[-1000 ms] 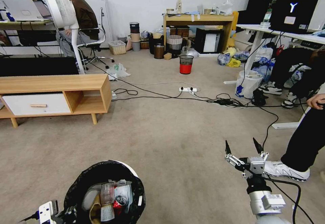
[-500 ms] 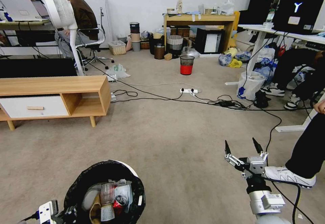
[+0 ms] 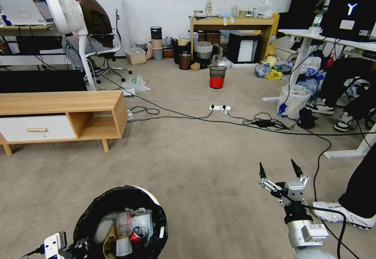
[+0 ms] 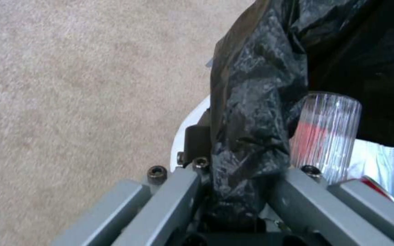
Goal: Pick up the trash bin, then pick up the garbage from the floor and place it into the trash bin.
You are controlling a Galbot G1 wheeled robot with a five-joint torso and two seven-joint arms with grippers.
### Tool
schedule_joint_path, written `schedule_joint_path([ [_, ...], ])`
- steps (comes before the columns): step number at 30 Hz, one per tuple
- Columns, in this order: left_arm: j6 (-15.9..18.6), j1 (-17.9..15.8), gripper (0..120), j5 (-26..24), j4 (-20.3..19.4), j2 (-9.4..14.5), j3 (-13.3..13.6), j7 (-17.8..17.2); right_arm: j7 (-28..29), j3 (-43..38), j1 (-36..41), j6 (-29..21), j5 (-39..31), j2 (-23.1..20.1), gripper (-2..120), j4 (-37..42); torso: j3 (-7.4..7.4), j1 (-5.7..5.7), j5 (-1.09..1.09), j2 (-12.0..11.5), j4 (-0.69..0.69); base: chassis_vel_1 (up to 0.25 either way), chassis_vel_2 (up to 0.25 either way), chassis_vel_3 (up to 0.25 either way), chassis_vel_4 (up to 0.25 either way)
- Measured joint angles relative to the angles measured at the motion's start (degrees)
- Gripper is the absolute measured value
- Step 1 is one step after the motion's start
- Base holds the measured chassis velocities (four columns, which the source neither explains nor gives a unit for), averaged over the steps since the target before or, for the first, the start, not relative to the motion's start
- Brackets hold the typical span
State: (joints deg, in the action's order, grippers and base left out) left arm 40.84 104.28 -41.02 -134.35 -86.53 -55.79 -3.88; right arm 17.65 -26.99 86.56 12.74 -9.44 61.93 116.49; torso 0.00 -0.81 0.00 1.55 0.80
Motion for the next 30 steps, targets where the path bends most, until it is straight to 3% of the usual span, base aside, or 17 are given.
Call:
schedule_joint_path([
  [30, -0.14, -0.30, 0, -0.08, 0.28, -0.01, -0.03, 0.07, -0.50, 0.34, -0.51, 1.25, -0.01, 0.24, 100, -1.02, 0.00, -0.01, 0.01, 0.01, 0.00, -0.099, 0.099, 0.102, -0.103],
])
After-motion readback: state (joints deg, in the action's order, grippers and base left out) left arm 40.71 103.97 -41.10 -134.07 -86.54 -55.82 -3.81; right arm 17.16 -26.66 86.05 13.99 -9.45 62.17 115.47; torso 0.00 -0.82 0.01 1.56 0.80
